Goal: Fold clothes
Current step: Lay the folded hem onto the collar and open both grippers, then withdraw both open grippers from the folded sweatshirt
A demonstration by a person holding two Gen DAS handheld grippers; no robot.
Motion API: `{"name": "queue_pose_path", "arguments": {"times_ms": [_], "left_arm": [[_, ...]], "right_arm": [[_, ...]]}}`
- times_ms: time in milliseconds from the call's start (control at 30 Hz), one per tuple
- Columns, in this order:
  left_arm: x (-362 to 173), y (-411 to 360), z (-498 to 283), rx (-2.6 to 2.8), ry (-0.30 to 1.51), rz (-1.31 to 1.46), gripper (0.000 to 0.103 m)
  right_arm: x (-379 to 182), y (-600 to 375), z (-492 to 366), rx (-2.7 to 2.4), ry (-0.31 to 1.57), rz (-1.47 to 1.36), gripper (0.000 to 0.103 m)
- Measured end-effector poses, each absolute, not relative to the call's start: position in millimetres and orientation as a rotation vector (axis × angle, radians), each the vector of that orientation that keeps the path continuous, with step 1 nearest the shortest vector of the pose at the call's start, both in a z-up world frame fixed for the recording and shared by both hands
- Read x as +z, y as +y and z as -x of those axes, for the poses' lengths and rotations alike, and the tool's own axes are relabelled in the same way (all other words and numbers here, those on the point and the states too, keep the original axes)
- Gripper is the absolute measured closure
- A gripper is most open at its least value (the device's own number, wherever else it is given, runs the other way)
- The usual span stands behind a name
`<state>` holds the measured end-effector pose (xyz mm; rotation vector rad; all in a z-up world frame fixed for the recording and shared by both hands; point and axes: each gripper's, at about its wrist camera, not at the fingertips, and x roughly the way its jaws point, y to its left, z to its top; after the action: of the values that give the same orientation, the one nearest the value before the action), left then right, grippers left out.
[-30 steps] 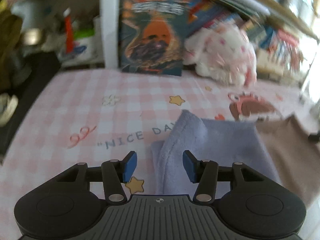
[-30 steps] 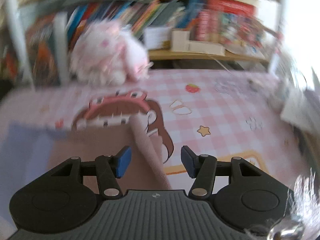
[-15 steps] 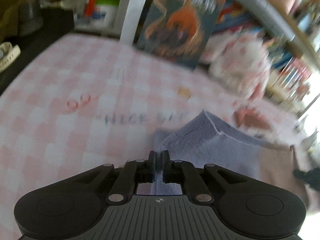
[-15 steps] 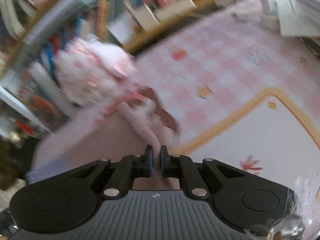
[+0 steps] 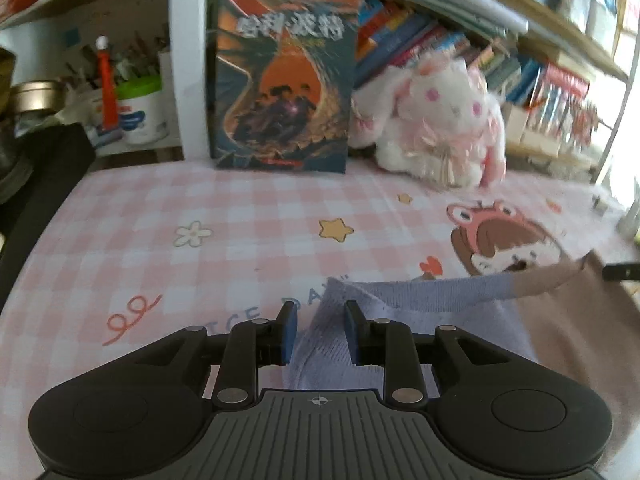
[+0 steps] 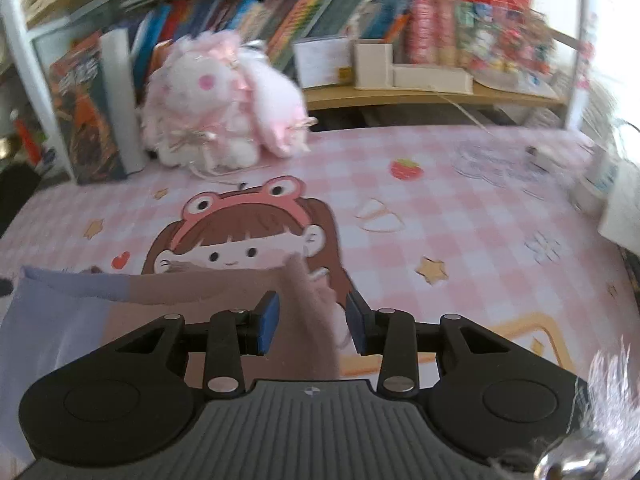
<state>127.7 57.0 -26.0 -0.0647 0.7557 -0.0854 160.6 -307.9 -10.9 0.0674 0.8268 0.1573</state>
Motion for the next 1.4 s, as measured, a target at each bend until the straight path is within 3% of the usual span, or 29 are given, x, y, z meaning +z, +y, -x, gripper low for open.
{"name": "queue_pose_path", "arguments": {"times_ms": [33,67,300,333,400,533,900,1067,1133,1400], "left_arm": [[-28.4,56.8,-129.2,-0.089,0.762,0.071,0.091],[-30.9,58.6,-129.8,-0.090,0.769,0.090,0.103],[-45.0,78.7,-135.8,-0.051,0.817,0.263,0.103],[-43.8,78.2,-135.1,-0.052,0.816,0.260,0.097],[-41.6,77.4,-133.7,-0.052,0.814,0.254,0.095],[-29.4,77.0,-122.3,-0.059,0.780,0.237,0.085],[-8.8,50.6,-75.1,-0.097,0.746,0.147,0.052],[-7.7,37.4,-56.6,-0.077,0.724,0.092,0.032],[-7.4,33.2,-51.6,-0.078,0.717,0.076,0.025],[-4.3,19.7,-28.1,-0.027,0.719,0.078,0.020]], "right_arm": [[-14.0,-304.2,-165.0,0.142,0.837,-0.057,0.088],[-16.5,-302.0,-168.8,0.119,0.850,-0.051,0.099],[-38.8,-318.1,-179.9,0.027,0.909,-0.223,0.098],[-38.7,-316.4,-180.1,0.026,0.910,-0.214,0.098],[-36.9,-313.8,-179.9,0.023,0.912,-0.187,0.097],[-27.6,-317.3,-169.7,0.006,0.884,-0.191,0.070],[-2.1,-304.9,-103.0,0.070,0.800,-0.117,0.040],[1.2,-293.0,-74.1,0.084,0.785,-0.050,0.019],[-0.2,-289.6,-66.5,0.094,0.791,-0.029,0.016],[-8.0,-280.2,-50.7,0.126,0.815,0.035,0.009]]}}
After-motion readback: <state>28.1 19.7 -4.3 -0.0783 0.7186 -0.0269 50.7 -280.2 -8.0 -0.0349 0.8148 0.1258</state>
